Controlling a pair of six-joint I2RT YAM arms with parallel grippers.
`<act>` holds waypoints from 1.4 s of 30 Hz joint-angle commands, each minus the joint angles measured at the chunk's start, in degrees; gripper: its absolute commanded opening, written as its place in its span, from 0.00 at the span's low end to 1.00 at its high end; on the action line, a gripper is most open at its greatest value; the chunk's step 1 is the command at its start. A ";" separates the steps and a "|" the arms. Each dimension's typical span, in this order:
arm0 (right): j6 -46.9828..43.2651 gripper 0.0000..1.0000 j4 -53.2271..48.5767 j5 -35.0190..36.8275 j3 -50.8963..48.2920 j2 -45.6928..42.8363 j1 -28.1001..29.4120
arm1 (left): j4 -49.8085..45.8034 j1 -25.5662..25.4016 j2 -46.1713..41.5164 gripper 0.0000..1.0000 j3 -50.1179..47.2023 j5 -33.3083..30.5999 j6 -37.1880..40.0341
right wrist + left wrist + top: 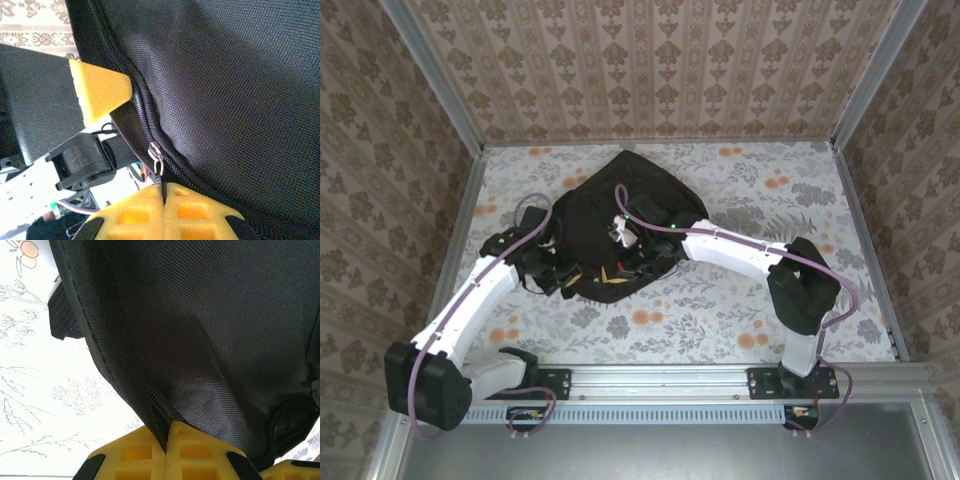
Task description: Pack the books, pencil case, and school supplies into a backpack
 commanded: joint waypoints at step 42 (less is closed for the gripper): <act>-16.27 0.00 -24.24 11.10 2.41 -3.71 -8.17 | -2.94 4.89 -3.30 0.00 0.28 -4.48 7.34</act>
